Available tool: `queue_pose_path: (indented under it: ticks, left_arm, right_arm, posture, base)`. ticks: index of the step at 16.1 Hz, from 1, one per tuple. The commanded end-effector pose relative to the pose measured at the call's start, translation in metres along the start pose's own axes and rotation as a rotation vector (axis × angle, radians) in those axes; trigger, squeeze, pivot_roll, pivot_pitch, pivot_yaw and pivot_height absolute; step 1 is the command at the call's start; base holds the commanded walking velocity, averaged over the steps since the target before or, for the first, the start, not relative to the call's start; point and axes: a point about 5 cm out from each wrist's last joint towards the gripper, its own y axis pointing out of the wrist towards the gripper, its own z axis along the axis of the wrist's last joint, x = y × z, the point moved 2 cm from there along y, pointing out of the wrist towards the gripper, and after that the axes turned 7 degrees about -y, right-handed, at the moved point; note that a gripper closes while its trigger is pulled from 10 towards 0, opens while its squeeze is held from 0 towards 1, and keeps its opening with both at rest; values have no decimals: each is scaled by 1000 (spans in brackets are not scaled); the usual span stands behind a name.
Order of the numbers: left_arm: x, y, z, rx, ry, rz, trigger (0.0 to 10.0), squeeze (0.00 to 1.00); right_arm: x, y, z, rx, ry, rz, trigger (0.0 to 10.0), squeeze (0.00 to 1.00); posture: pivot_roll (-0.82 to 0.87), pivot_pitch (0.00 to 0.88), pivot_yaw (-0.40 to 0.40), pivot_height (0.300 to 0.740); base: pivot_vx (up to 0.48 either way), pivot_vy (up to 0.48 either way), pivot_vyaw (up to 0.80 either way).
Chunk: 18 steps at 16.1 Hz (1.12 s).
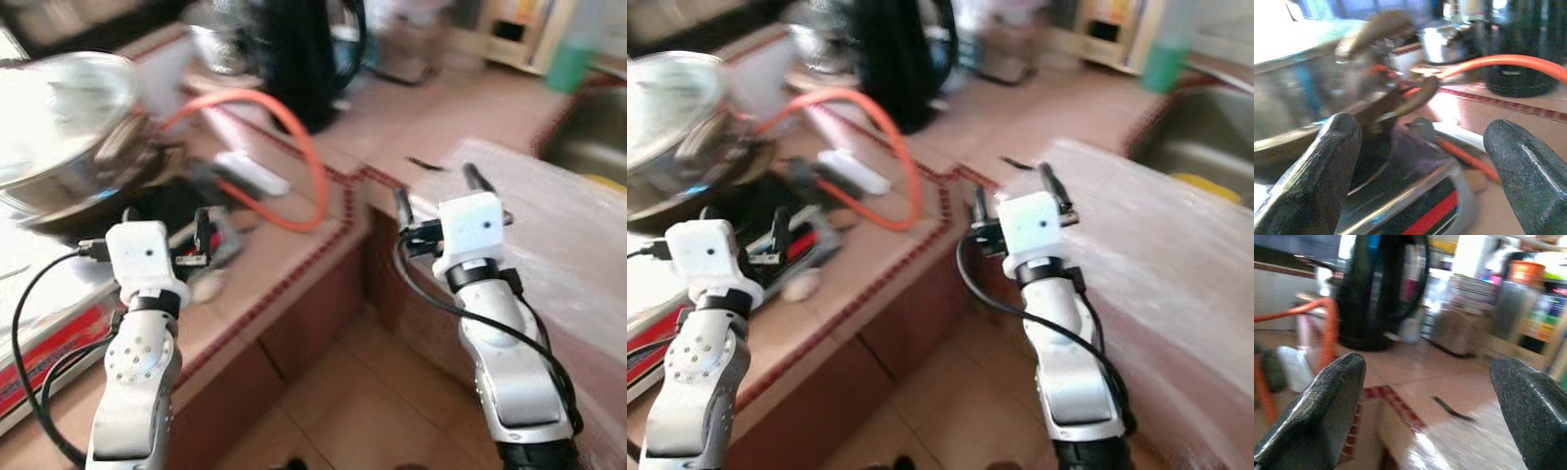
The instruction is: Kitchen organization
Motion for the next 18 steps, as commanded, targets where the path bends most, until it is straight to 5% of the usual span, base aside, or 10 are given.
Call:
queue_pose_path:
  ticks: [1,5,13,18]
  left_arm:
    - [-4,-3,1,5,18,15,10000,0]
    - [-11,-5,-2,0,53,87,10000,0]
    - [-18,-19,-2,38,69,241,10000,0]
    - [-17,-20,-7,17,78,254,10000,0]
  right_arm:
    - [-3,0,1,6,8,11,10000,0]
    - [-9,-1,0,7,27,52,10000,0]
    - [-23,15,7,56,52,184,10000,0]
    - [-27,18,8,64,64,205,10000,0]
  posture:
    - [-160,152,122,740]
    - [-154,155,106,740]
    - [-90,142,-2,740]
    - [-93,144,3,740]
  base:
    - [0,0,800]
    - [0,0,700]
    - [0,0,0]
    - [0,0,0]
